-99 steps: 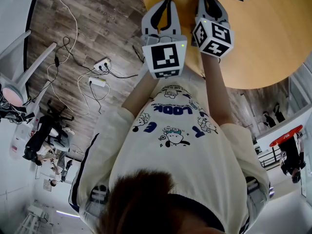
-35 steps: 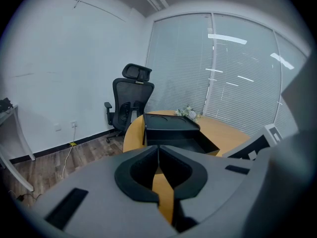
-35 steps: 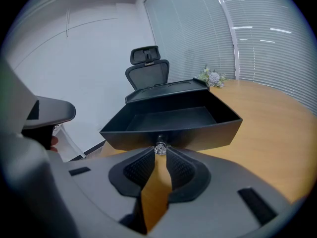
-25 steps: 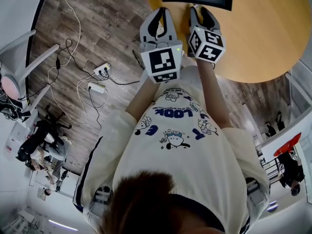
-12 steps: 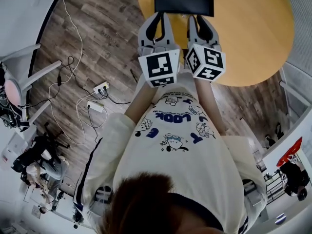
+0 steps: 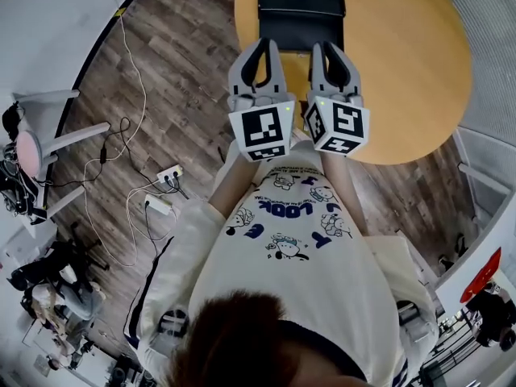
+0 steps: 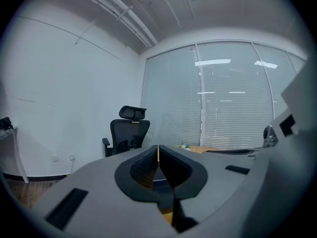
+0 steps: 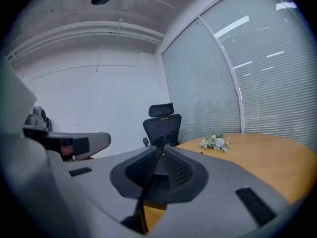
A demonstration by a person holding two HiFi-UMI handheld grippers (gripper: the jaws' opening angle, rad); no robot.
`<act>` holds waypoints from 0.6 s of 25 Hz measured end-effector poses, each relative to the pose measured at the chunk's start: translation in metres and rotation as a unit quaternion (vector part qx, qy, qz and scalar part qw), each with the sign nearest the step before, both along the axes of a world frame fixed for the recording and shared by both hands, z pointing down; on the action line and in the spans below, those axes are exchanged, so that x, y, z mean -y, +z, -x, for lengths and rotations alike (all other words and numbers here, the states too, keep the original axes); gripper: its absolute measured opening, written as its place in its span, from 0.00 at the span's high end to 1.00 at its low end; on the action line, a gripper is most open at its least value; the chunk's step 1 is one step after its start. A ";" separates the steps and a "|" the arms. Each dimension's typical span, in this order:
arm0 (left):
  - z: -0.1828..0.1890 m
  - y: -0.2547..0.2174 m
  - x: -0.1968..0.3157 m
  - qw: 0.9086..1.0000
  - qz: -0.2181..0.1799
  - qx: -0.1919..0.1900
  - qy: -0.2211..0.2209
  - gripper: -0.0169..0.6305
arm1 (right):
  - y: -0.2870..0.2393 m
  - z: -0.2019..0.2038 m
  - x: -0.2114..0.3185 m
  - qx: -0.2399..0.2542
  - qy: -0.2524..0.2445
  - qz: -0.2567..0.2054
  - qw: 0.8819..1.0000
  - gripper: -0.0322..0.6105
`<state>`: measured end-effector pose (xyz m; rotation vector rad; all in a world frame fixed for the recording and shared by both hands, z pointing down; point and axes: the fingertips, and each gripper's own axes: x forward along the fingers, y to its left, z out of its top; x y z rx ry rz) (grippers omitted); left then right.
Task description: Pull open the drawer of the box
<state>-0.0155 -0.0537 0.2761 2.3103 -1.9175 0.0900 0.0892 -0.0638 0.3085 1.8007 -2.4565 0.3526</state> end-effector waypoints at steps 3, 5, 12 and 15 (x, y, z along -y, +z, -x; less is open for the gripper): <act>-0.001 -0.007 -0.001 1.000 -0.008 0.002 -0.003 0.94 | -0.009 0.000 -0.001 0.004 -0.002 -0.013 1.000 0.85; -0.003 -0.013 -0.002 1.000 -0.015 0.003 -0.003 0.94 | -0.016 -0.001 -0.003 0.004 -0.003 -0.021 1.000 0.86; -0.010 -0.026 -0.005 1.000 -0.030 0.007 0.003 0.94 | -0.031 -0.005 -0.005 0.005 0.001 -0.045 0.999 0.88; -0.009 -0.030 -0.005 0.999 -0.033 0.008 0.000 0.94 | -0.035 -0.007 -0.006 0.004 -0.002 -0.050 0.999 0.88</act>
